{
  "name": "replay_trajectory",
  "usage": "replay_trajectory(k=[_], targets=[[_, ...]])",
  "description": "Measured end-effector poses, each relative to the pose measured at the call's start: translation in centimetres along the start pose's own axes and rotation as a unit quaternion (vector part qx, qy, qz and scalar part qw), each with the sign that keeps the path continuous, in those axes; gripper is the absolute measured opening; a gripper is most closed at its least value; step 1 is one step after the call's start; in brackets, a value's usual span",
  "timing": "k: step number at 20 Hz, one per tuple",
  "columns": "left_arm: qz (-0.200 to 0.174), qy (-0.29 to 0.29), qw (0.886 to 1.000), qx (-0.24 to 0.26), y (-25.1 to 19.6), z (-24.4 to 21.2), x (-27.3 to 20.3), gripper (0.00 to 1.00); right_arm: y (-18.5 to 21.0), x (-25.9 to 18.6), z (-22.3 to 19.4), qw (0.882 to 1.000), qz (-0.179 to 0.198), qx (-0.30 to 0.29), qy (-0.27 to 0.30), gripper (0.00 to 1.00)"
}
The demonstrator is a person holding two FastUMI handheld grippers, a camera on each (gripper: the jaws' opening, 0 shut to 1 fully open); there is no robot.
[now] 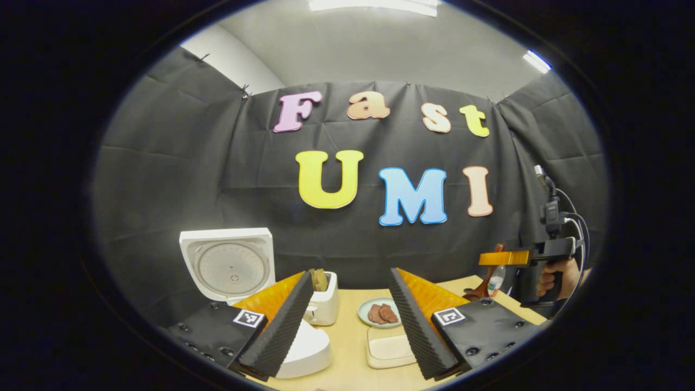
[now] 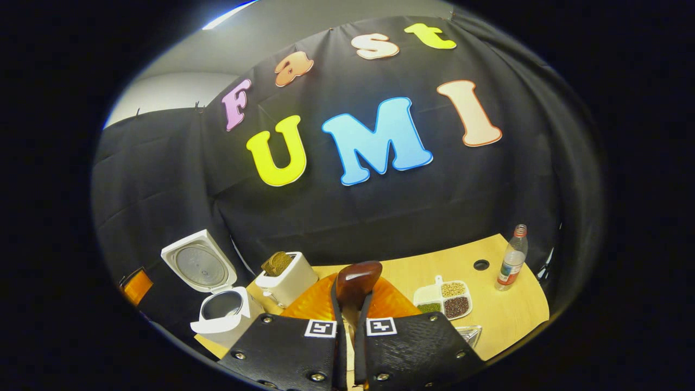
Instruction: Close the left gripper, press the button to open the rice cooker; take a wooden spoon from the chopstick holder with the right hand, scoop a spoonful of rice and pour it into the rice cooker, then put the wooden spoon back into the chopstick holder.
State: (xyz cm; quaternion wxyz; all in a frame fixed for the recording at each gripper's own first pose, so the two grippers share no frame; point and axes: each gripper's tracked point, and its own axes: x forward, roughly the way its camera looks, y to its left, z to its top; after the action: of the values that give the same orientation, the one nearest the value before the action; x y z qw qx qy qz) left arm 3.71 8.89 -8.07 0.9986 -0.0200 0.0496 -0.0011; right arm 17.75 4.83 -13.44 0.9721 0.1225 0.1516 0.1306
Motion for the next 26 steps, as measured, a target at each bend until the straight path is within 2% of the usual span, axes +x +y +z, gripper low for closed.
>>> replay_trajectory(k=[6,10,15,21,23,26], targets=[[0.000,0.007,1.000,0.002,3.9,-1.0,-0.1,0.98,2.8,3.2,-4.8,0.999,-0.005,-0.005,0.041,0.06],[0.005,0.009,1.000,-0.005,5.8,-1.3,0.2,0.96,3.9,5.7,-8.4,0.997,-0.011,-0.035,0.070,0.06],[0.013,0.010,1.000,-0.006,7.9,-1.6,0.3,0.99,4.0,8.6,-13.4,0.992,-0.027,-0.062,0.109,0.06],[0.043,0.024,0.999,-0.009,11.2,-2.8,0.1,0.99,6.2,11.1,-19.3,0.986,-0.017,-0.062,0.155,0.06],[0.055,0.032,0.998,-0.012,12.3,-3.5,-0.1,0.98,7.8,11.7,-20.0,0.986,-0.004,-0.049,0.159,0.06],[0.072,0.042,0.996,-0.019,13.5,-4.5,-0.2,0.98,9.9,12.2,-20.6,0.985,0.012,0.010,0.169,0.06]])
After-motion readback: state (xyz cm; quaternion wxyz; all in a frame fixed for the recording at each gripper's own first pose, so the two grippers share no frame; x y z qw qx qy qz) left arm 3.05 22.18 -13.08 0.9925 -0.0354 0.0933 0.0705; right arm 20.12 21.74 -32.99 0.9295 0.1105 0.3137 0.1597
